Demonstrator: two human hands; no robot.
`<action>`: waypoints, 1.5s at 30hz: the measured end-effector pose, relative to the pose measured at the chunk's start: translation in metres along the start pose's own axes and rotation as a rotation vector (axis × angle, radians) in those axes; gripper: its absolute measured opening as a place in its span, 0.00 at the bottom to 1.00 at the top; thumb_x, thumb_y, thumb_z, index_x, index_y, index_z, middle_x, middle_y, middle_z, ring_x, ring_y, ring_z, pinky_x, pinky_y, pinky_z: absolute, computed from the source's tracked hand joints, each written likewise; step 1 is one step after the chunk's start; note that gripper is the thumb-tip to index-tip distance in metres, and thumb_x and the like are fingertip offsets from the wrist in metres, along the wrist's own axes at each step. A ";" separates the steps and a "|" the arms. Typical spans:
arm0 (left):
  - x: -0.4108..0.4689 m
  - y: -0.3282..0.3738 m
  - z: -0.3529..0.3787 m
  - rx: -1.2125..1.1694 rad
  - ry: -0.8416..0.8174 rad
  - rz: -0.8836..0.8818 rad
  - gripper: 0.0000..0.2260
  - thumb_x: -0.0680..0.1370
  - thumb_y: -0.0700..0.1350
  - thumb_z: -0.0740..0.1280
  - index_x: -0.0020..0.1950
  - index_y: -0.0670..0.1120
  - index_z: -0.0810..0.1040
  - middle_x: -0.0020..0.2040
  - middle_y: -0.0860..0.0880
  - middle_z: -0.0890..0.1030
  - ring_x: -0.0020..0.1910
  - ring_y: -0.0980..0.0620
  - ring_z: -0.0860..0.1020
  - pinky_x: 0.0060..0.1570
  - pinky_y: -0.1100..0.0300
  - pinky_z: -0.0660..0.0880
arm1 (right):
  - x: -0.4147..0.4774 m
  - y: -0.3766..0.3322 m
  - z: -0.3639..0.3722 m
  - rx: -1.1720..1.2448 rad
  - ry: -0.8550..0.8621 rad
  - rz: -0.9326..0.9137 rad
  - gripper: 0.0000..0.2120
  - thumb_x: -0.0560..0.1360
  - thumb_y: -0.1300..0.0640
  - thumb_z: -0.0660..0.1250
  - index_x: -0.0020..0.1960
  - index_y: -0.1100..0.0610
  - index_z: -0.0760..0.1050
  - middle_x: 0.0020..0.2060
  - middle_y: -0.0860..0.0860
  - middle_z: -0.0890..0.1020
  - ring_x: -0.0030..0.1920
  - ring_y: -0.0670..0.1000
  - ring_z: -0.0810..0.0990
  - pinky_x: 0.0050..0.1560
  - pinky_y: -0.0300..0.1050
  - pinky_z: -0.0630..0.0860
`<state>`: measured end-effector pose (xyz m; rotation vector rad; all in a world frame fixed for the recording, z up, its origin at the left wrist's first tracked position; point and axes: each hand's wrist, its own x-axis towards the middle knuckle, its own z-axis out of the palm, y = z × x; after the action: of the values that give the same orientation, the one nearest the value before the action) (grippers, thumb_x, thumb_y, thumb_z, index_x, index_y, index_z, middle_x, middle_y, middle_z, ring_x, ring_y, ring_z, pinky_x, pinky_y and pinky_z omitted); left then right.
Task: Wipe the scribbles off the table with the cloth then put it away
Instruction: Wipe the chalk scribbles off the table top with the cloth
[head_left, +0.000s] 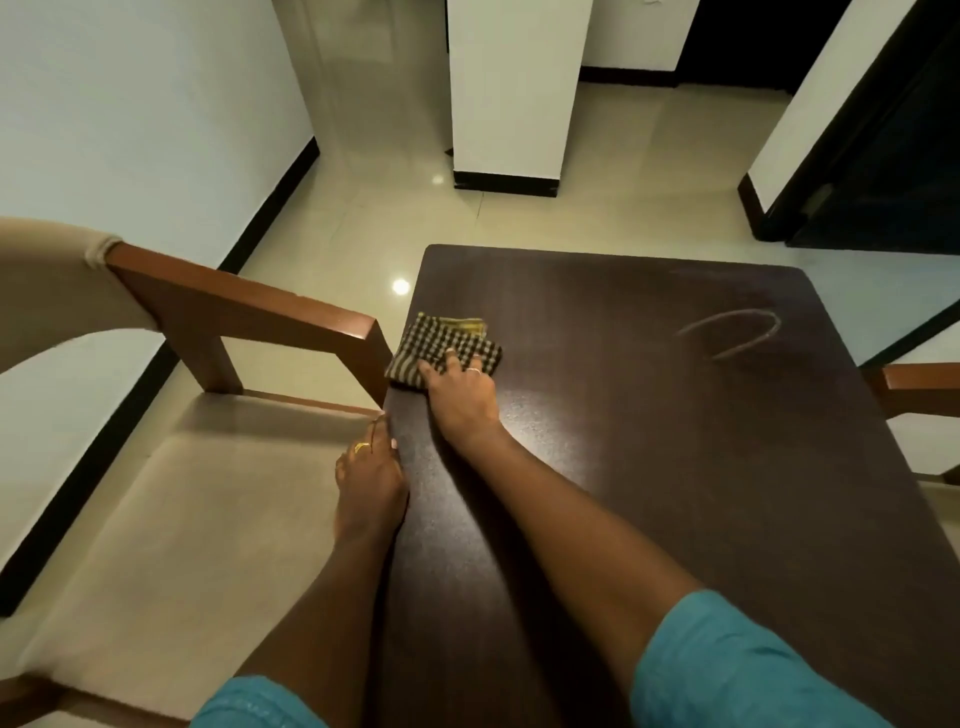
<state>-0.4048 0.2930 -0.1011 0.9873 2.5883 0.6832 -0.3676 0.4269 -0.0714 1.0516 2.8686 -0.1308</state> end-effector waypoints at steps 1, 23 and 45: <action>-0.001 0.000 -0.001 -0.017 -0.001 0.013 0.21 0.80 0.47 0.49 0.73 0.44 0.59 0.69 0.41 0.70 0.67 0.40 0.68 0.68 0.41 0.63 | -0.001 0.013 -0.001 -0.003 0.007 0.012 0.21 0.82 0.59 0.51 0.74 0.49 0.61 0.72 0.60 0.66 0.67 0.66 0.68 0.62 0.56 0.71; -0.025 0.103 0.038 0.308 -0.048 0.322 0.19 0.81 0.45 0.51 0.71 0.45 0.65 0.71 0.46 0.68 0.71 0.47 0.64 0.71 0.47 0.56 | -0.104 0.298 -0.026 0.018 -0.033 0.786 0.21 0.83 0.58 0.47 0.73 0.53 0.63 0.65 0.61 0.74 0.66 0.62 0.71 0.66 0.57 0.66; -0.054 0.212 0.131 0.178 0.010 0.402 0.18 0.79 0.47 0.58 0.67 0.45 0.71 0.67 0.48 0.74 0.67 0.50 0.70 0.73 0.48 0.46 | -0.133 0.394 -0.007 0.061 0.023 0.782 0.21 0.82 0.57 0.51 0.74 0.46 0.62 0.65 0.57 0.72 0.63 0.62 0.72 0.56 0.54 0.74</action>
<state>-0.1946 0.4381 -0.0960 1.5899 2.5138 0.5522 -0.0122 0.6420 -0.0702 2.0800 2.2577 -0.1461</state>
